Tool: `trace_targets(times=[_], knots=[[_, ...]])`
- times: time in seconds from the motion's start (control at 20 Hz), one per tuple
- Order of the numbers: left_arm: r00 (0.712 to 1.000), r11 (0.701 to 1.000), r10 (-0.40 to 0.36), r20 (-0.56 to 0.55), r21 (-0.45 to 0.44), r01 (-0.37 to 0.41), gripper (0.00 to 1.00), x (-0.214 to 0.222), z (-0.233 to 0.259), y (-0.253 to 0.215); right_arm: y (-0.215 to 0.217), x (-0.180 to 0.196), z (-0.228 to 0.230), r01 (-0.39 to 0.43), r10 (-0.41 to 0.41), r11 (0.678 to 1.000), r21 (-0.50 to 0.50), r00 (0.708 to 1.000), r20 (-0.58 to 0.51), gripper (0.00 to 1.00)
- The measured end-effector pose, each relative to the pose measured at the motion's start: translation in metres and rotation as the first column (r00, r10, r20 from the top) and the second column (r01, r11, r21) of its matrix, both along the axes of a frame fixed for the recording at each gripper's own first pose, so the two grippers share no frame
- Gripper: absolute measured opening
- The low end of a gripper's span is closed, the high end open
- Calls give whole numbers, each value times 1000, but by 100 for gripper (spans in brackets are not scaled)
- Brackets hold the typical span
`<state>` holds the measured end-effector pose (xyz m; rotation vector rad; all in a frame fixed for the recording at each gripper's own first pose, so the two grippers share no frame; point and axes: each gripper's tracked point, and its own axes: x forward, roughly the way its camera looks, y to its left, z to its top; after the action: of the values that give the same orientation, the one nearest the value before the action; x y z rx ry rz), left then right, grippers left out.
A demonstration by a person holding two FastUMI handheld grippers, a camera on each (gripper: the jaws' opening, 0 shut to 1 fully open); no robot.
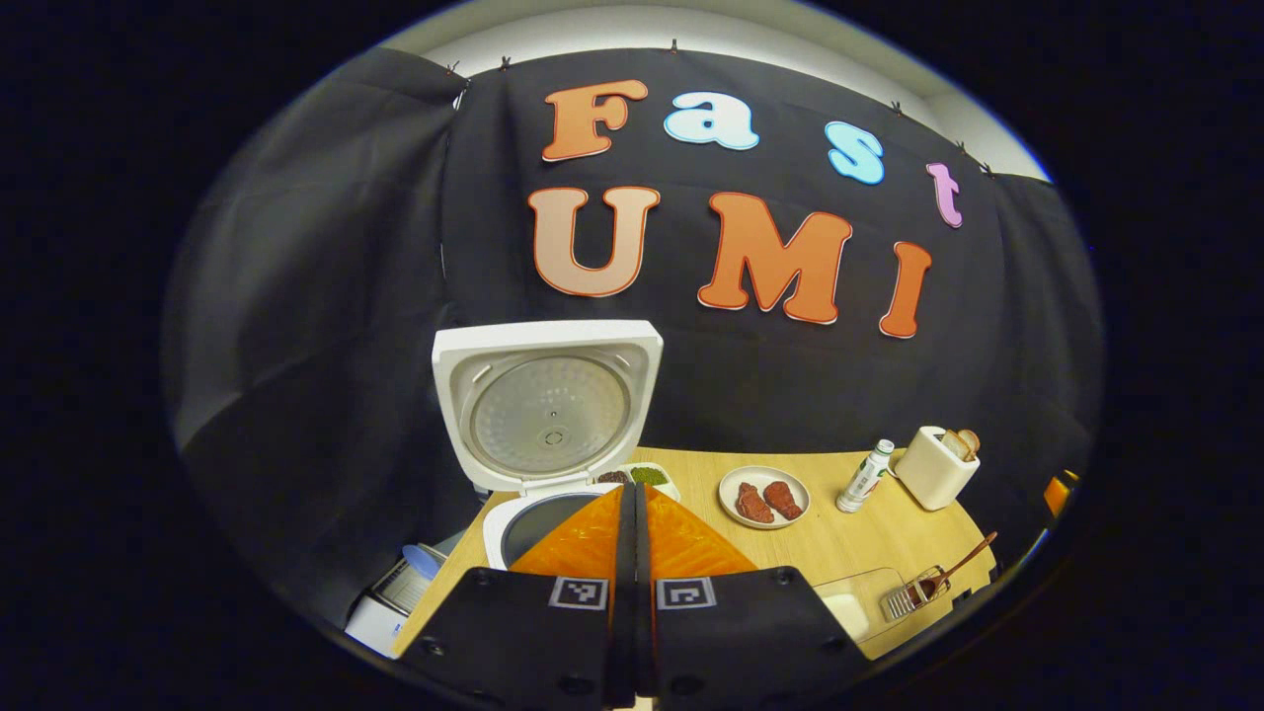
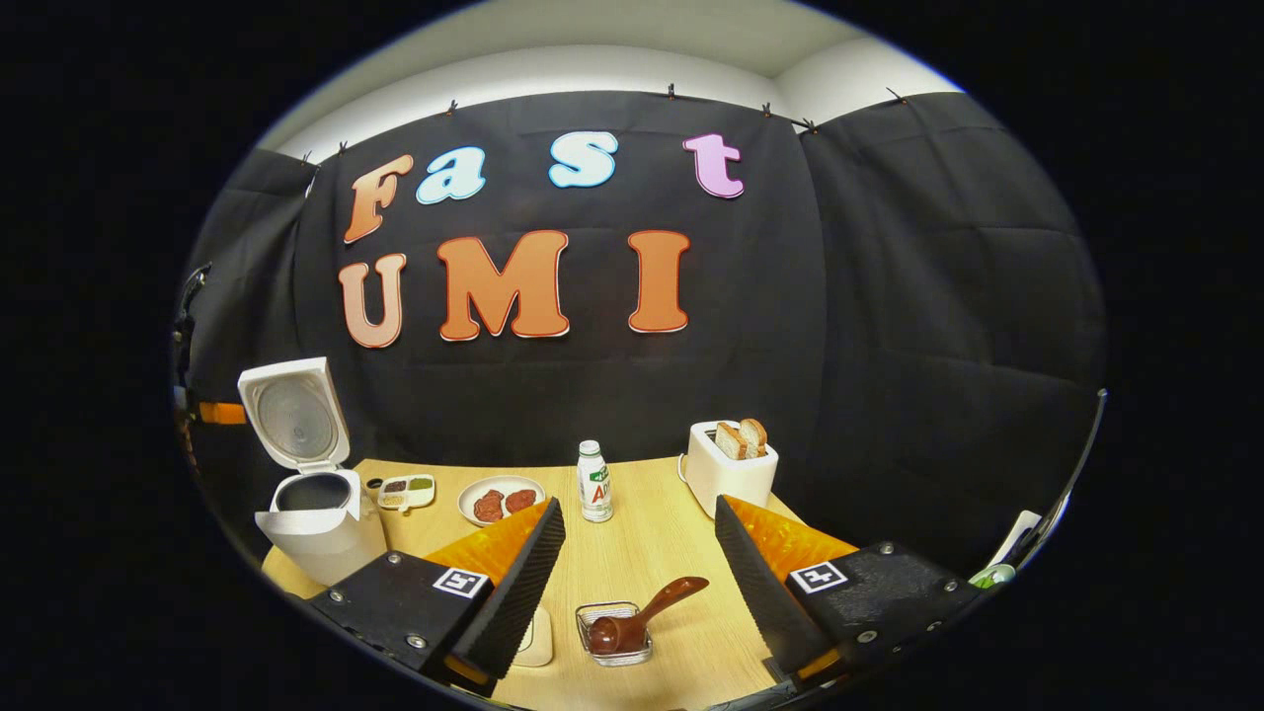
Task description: Close the left gripper, press the button to open the rice cooker; take a wooden spoon from the chopstick holder with the right hand, scoop a spoonful of rice and pour it into the rice cooker, then put the wooden spoon back into the chopstick holder.
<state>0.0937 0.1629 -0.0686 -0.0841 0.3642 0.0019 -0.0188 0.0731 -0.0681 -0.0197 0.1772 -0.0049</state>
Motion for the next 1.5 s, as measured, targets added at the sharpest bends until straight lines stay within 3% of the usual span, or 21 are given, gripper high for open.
trace_targets(times=[0.2,0.5,0.75,0.85,0.95,1.0,1.05,1.2,1.5], knots=[[999,1000,27,31,-4,-27,4,-12,3,7,-5,8,-36,-4,3,1000,-20,999,-49,95],[994,994,95,56,-64,-91,4,-24,8,23,-13,24,-87,12,-8,999,39,993,-116,95],[977,989,143,157,24,-148,7,-35,30,35,-27,37,-123,59,-39,994,94,980,-195,95],[976,991,129,178,17,-134,30,-38,38,30,-25,39,-138,57,-27,991,125,972,-233,95],[977,992,128,172,-7,-128,66,-40,38,27,-23,42,-148,57,-19,988,143,966,-257,95],[975,991,131,177,-23,-129,72,-39,40,26,-21,44,-152,55,-9,985,163,964,-267,95],[974,990,137,180,-37,-133,70,-40,45,27,-18,44,-158,54,2,980,190,960,-281,95],[968,986,168,185,-35,-164,100,-47,43,34,-6,46,-174,63,41,953,297,943,-329,94],[967,979,204,154,-8,-206,100,-51,28,50,4,51,-192,103,80,893,438,921,-380,68]])
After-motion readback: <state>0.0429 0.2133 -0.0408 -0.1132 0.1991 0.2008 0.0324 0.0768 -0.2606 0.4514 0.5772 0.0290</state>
